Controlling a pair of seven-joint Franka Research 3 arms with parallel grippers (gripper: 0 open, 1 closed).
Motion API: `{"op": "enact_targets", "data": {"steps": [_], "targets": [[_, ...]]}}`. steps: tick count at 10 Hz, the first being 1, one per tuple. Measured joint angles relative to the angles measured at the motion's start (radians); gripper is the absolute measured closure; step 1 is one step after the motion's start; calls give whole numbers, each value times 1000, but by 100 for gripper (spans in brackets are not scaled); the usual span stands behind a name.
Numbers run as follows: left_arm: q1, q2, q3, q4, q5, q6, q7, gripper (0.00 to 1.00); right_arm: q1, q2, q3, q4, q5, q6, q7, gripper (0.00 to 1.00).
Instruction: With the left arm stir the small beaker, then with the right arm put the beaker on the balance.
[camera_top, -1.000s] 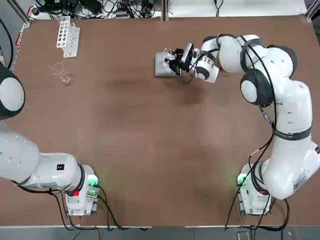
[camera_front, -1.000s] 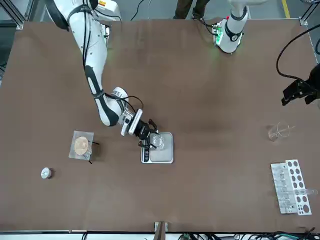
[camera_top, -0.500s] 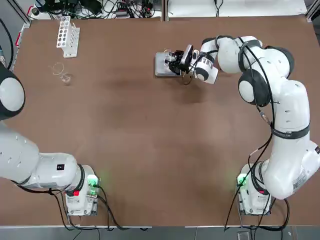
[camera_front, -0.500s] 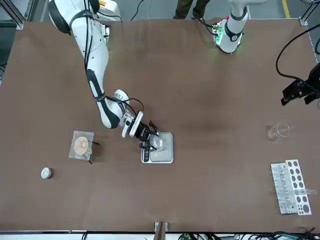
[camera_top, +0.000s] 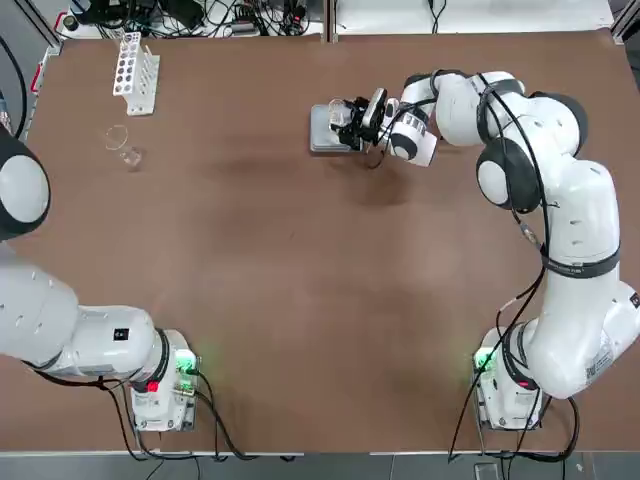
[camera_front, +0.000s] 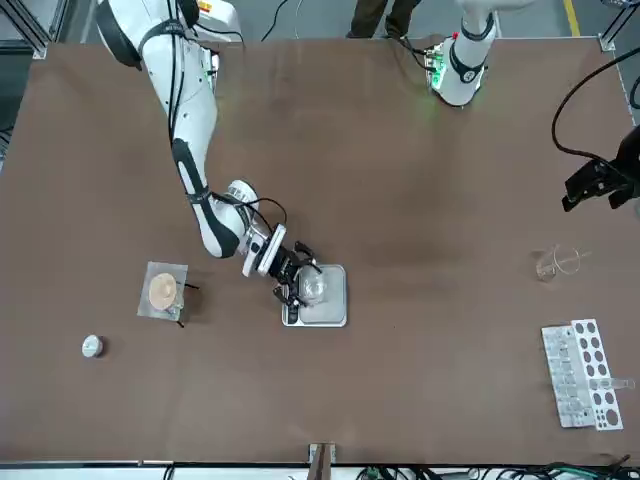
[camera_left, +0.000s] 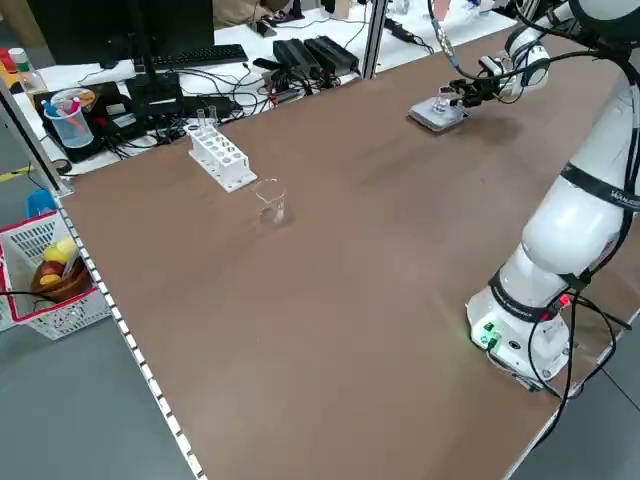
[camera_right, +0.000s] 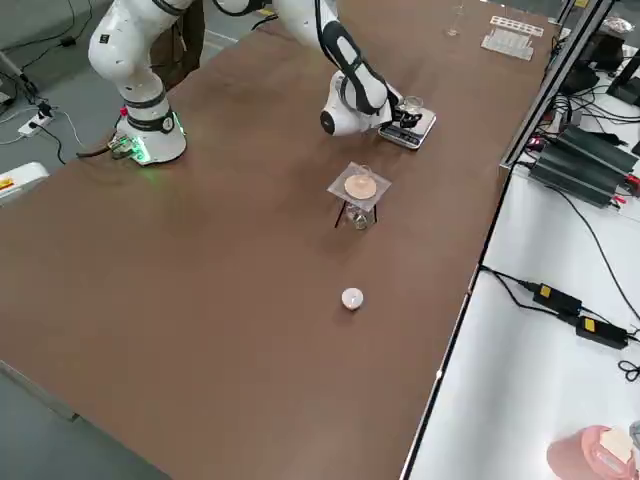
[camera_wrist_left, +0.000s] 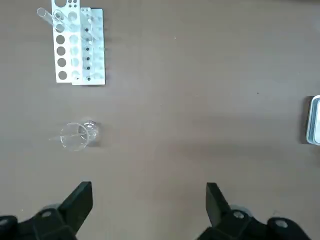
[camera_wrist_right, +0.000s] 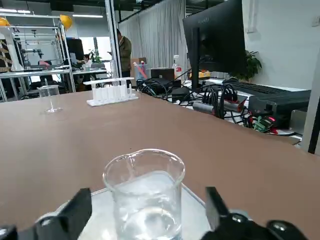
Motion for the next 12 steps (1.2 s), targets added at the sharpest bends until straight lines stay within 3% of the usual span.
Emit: {"op": "enact_targets", "data": {"steps": [5, 7, 9, 12], "targets": [[0, 0, 0, 1, 0, 0, 0, 0, -33, -1, 5, -41, -2, 6, 2, 0], [0, 0, 0, 1, 0, 0, 0, 0, -71, -29, 38, -76, -3, 8, 2, 0], [0, 0, 0, 2, 0, 0, 0, 0, -111, -95, 68, -121, -4, 34, 2, 0], [0, 0, 0, 2, 0, 0, 0, 0, -138, -224, 77, -169, -61, 145, 23, 0]]}}
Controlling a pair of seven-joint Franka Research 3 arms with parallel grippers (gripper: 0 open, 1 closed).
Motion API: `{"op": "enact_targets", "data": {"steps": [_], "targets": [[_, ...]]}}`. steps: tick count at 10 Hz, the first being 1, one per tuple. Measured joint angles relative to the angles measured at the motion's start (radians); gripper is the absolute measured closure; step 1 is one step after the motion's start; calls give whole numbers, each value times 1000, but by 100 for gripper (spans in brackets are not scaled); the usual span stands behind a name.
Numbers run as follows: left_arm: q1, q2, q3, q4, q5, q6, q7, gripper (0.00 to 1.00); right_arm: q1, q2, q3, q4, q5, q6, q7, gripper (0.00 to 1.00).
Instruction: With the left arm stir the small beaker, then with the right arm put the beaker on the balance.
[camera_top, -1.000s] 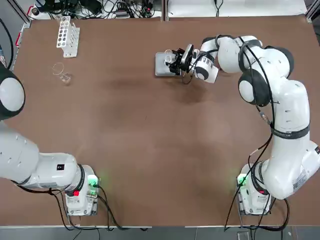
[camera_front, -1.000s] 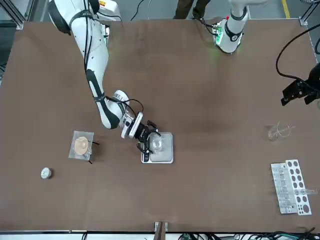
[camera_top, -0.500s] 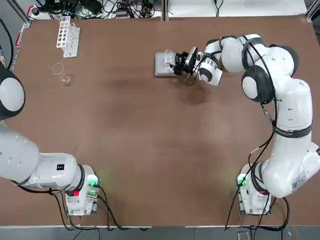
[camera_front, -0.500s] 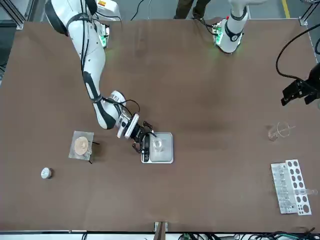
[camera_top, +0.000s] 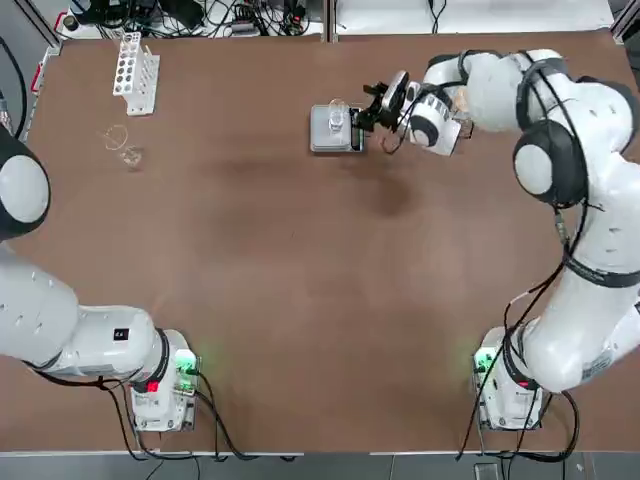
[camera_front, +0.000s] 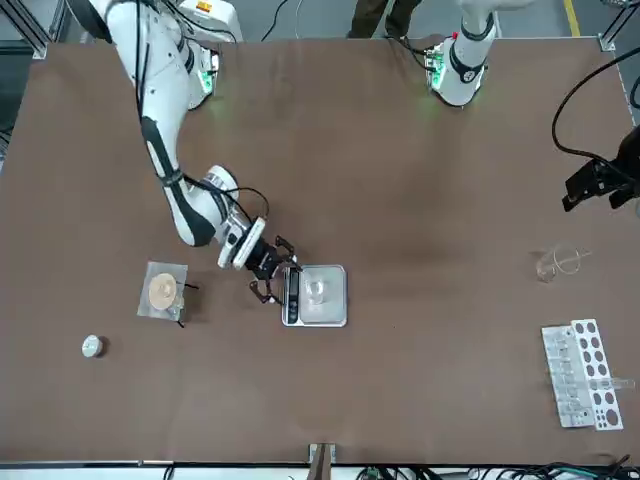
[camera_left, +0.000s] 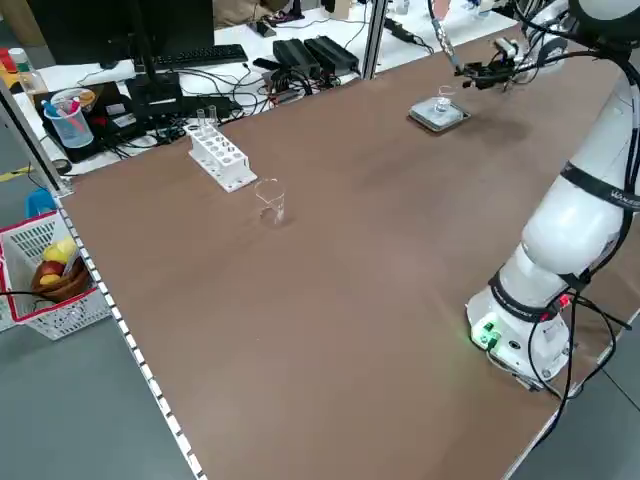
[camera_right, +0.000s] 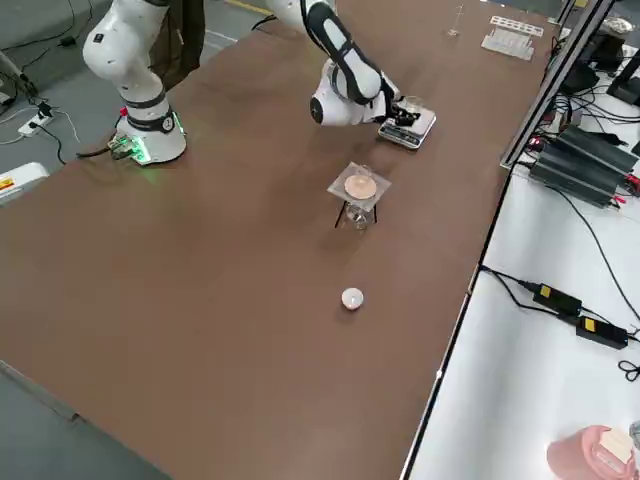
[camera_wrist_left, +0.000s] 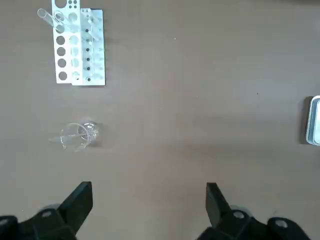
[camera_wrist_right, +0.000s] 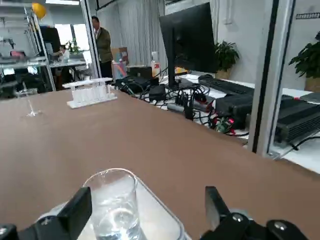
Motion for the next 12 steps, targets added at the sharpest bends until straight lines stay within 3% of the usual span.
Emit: {"op": "enact_targets", "data": {"steps": [4, 8, 12], "targets": [[0, 0, 0, 0, 0, 0, 0, 0, -28, -130, 10, -19, -208, 167, 120, 0], [0, 0, 0, 0, 0, 0, 0, 0, -28, -234, 15, -20, -523, 316, 603, 0], [0, 0, 0, 0, 0, 0, 0, 0, -31, -285, 12, -23, -820, 340, 1109, 0]]}}
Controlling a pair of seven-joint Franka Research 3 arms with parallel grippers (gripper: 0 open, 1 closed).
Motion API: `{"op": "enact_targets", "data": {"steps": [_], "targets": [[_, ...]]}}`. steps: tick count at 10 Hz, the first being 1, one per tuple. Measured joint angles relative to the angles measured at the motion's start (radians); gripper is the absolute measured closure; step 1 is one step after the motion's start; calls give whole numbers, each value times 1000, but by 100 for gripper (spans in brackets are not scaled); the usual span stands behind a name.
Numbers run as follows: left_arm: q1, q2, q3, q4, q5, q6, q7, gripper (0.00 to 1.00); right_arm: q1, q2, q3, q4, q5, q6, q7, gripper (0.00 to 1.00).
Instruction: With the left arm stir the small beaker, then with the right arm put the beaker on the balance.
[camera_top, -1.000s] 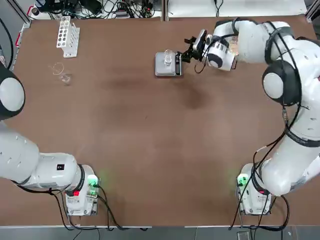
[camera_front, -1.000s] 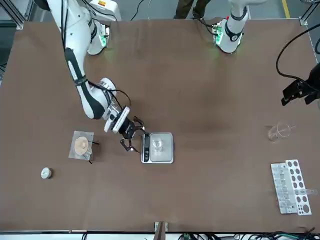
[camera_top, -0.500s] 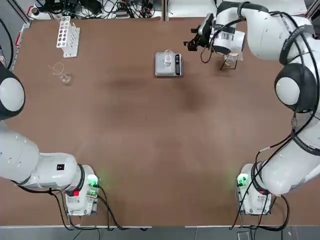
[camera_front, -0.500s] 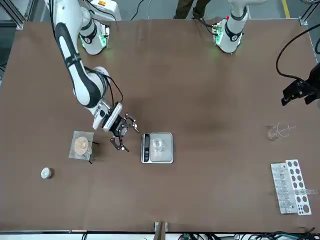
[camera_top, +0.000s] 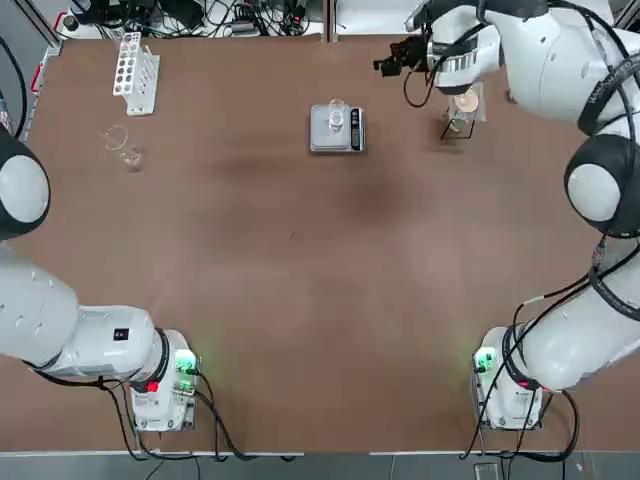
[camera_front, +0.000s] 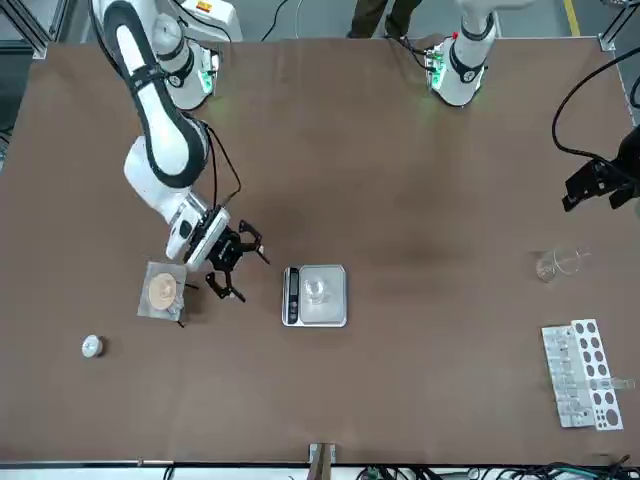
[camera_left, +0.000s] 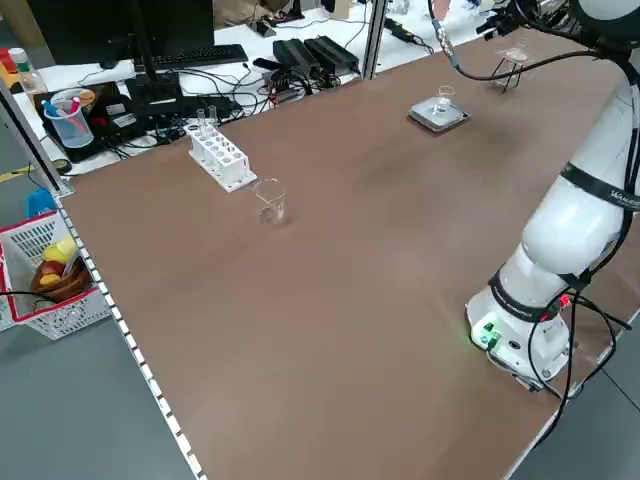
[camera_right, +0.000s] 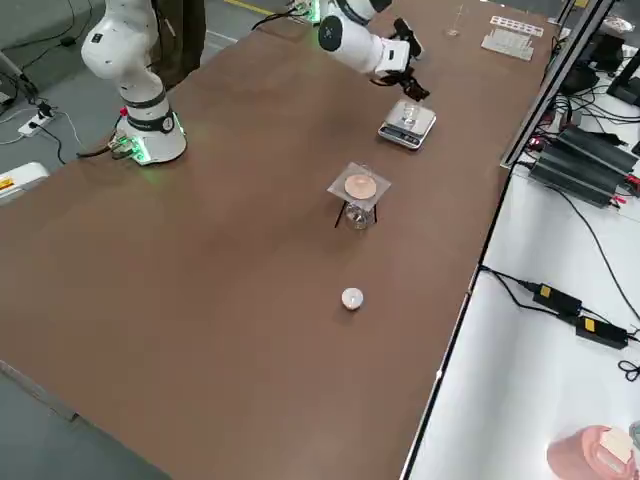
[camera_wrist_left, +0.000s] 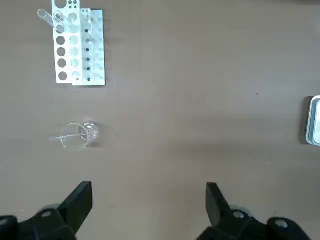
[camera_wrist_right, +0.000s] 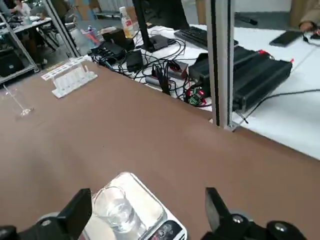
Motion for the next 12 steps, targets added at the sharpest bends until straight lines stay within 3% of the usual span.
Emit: {"op": "enact_targets", "data": {"steps": [4, 6, 9, 12], "targets": [[0, 0, 0, 0, 0, 0, 0, 0, -13, -67, -3, -8, -458, -36, 670, 0], [0, 0, 0, 0, 0, 0, 0, 0, -26, -94, -13, -6, -558, -101, 871, 0], [0, 0, 0, 0, 0, 0, 0, 0, -30, -137, -63, 49, -815, -296, 1271, 0], [0, 0, 0, 1, 0, 0, 0, 0, -32, -183, -117, 103, -979, -518, 1548, 0]]}}
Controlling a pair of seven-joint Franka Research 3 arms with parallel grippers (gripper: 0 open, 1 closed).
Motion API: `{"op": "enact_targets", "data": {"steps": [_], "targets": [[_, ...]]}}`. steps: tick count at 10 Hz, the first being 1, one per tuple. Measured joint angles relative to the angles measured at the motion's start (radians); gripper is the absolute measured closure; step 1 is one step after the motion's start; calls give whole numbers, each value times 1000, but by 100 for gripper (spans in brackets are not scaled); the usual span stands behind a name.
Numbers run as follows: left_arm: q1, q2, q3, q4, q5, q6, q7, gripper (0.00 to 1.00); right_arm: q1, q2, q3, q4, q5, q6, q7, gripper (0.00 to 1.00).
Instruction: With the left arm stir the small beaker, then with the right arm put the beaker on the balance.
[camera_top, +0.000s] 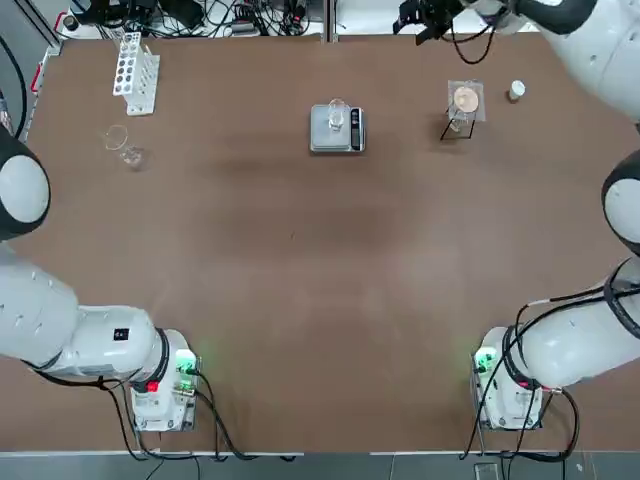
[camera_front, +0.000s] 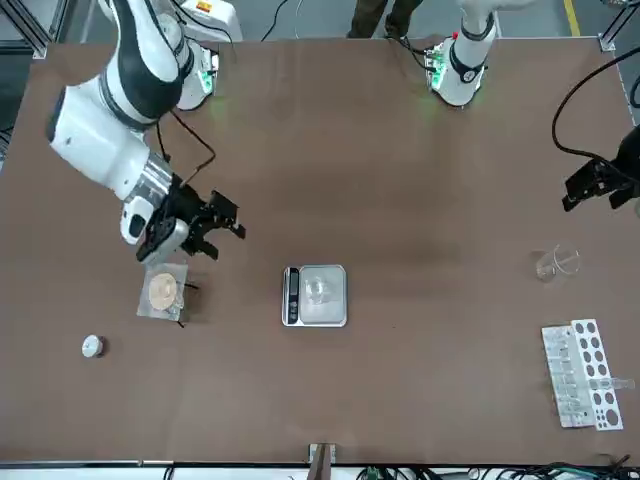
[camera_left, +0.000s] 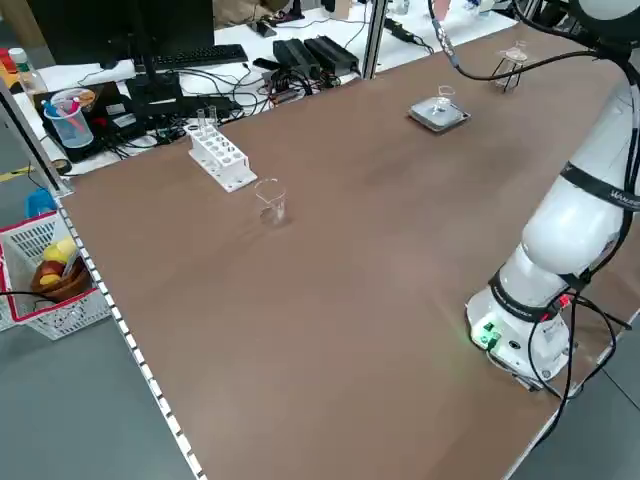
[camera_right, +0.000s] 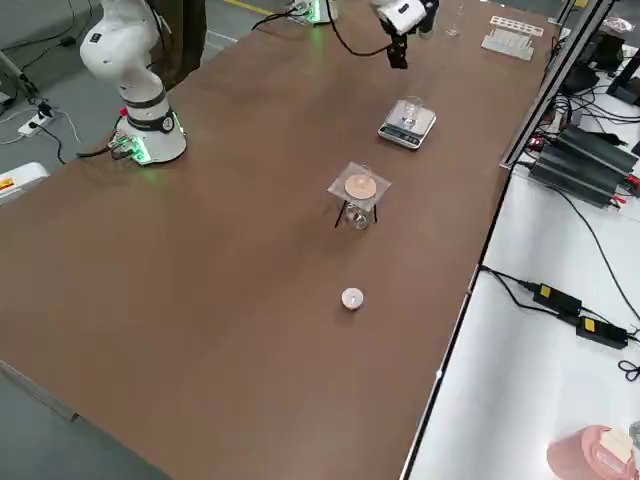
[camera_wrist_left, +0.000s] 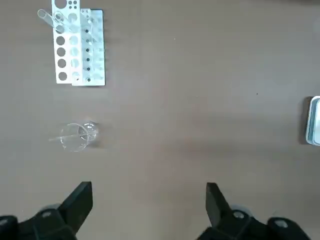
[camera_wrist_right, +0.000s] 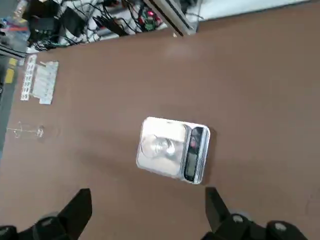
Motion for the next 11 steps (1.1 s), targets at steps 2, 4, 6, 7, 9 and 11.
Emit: {"op": "enact_targets", "data": {"steps": [2, 4, 6, 7, 9, 11], "targets": [[0, 0, 0, 0, 0, 0, 0, 0, -2, -25, -33, 50, -120, -159, 149, 0], [0, 0, 0, 0, 0, 0, 0, 0, -6, -45, -64, 91, -252, -299, 244, 0], [0, 0, 0, 1, 0, 0, 0, 0, -17, -57, -88, 149, -363, -428, 271, 0], [0, 0, 0, 1, 0, 0, 0, 0, -26, -59, -94, 177, -398, -470, 267, 0], [0, 0, 0, 1, 0, 0, 0, 0, -59, -60, -99, 220, -458, -502, 232, 0], [0, 0, 0, 1, 0, 0, 0, 0, -106, -60, -102, 258, -505, -530, 216, 0]]}}
